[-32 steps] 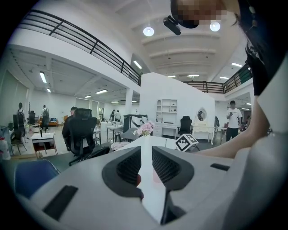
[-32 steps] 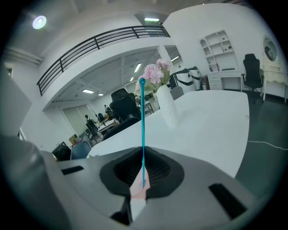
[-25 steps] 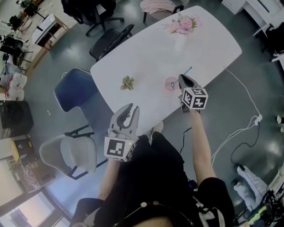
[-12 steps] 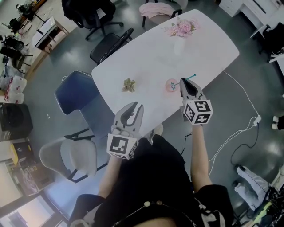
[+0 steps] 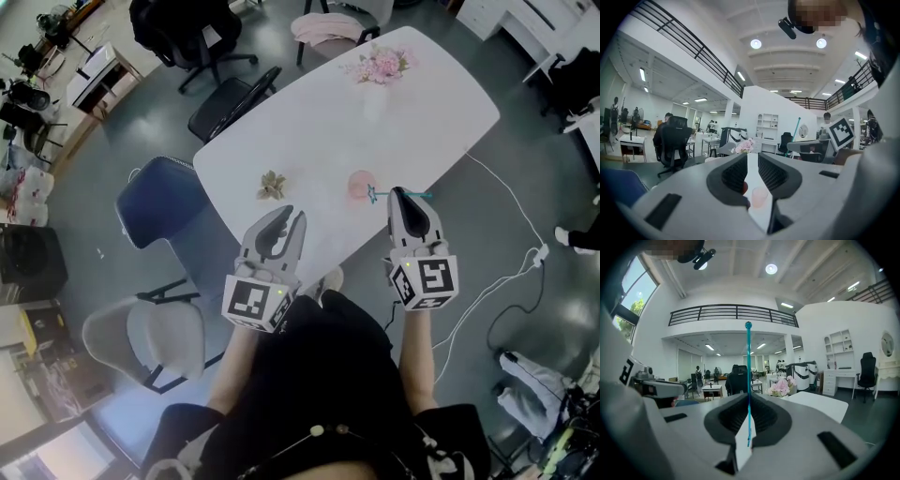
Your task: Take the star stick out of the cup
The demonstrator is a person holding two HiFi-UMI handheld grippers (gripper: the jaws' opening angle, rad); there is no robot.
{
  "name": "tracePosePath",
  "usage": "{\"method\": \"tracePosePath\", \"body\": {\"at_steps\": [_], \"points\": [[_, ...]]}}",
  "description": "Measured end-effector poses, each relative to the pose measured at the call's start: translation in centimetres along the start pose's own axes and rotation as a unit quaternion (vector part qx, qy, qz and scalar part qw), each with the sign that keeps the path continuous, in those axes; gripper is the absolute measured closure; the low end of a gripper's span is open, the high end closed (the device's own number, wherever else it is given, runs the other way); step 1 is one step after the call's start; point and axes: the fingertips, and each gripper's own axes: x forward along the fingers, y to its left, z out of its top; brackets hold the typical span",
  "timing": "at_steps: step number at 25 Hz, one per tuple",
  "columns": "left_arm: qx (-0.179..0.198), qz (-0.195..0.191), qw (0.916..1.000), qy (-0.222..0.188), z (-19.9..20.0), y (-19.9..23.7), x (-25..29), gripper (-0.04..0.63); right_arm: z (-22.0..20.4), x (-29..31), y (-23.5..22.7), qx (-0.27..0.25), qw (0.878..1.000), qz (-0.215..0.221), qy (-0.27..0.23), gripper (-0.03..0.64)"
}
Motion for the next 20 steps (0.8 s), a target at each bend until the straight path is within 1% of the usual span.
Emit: {"method": "tracePosePath", "body": {"at_steps": [6,10,16,20], "points": [[-0.024,-0.005,0.9997,-0.005,1.6,0.1,0.4,0.528,2.3,-3.6,1.3,-0.014,1.0,-0.016,-0.016,0.6],[-0.022,-0.01,0.9996,-0.011,2.4,-0.1,0.7,0.529,3.3,-5.1,2.1,-0.023,0.999,-0.026,-0.025,0.6],[-0.018,-0.019,0.9995,-0.018,3.3,-0.1,0.9,0.531,4.6,-5.9,3.5,-0.061,0.997,-0.038,-0.032,0.6],[-0.016,-0.024,0.9993,-0.022,3.7,-0.4,1.1,0.532,5.1,-6.0,3.8,-0.06,0.997,-0.036,-0.036,0.6]]}}
